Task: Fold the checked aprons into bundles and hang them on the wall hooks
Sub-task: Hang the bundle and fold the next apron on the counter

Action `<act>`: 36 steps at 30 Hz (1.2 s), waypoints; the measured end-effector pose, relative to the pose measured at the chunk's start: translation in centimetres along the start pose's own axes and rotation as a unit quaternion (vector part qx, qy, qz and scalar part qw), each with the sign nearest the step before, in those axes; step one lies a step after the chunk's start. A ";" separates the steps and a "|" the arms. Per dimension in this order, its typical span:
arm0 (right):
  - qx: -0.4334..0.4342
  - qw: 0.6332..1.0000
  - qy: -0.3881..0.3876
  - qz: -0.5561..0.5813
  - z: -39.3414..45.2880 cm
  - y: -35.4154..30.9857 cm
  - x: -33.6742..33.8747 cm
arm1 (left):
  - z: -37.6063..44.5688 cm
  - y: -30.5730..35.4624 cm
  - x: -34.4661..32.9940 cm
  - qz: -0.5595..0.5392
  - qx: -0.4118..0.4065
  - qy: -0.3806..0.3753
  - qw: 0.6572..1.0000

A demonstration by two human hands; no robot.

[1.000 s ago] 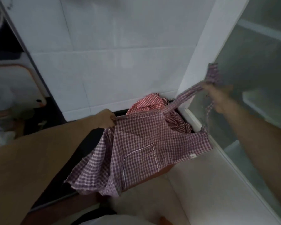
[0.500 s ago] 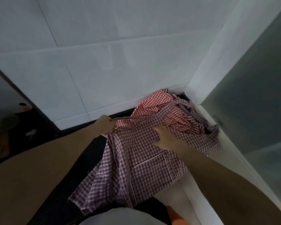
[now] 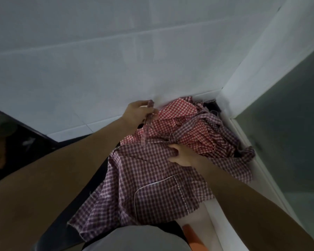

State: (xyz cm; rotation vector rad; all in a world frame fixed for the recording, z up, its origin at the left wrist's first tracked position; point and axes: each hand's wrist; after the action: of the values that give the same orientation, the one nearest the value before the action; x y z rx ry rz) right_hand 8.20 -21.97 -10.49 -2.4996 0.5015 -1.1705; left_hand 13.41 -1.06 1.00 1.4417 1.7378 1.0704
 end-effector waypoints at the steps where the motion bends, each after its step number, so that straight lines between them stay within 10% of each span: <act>1: -0.009 1.000 -0.012 0.026 0.2 0.7 0.4 | 0.3 0.7 -1.3 0.046 -0.022 0.011 0.999; 6: -0.037 0.992 -0.035 0.114 0.2 1.8 1.1 | 1.2 -1.1 -2.1 0.458 -0.143 -0.027 0.877; 10: -0.025 0.988 -0.045 0.145 0.0 2.4 1.5 | 0.9 -6.7 0.9 0.468 -0.136 0.050 0.872; 17: 0.008 0.996 -0.010 0.093 0.1 2.1 0.8 | 0.4 -12.7 8.5 0.580 0.009 -0.064 0.812; 22: -0.005 0.999 0.028 0.047 0.0 1.3 -0.1 | -0.2 -13.8 11.9 0.472 0.181 -0.081 0.859; 27: -0.019 0.996 0.071 0.042 -0.9 0.7 -1.1 | -1.6 -13.2 14.0 0.355 0.151 -0.049 0.921; 36: -0.049 0.985 0.115 0.117 -3.3 -1.7 -3.0 | -2.9 -9.7 17.0 0.355 0.229 -0.151 0.894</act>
State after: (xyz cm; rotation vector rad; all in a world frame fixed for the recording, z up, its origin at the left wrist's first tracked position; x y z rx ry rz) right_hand 4.09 -19.65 -9.78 -2.3161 0.9070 -1.3735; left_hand 2.96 14.30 -5.76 2.5149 1.2950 0.7092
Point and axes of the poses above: each hand's wrist, its own z-axis towards the middle knuckle, its own x-axis out of the back of the hand, y = z × x, and after that the axes turned 12 degrees about y, right-handed
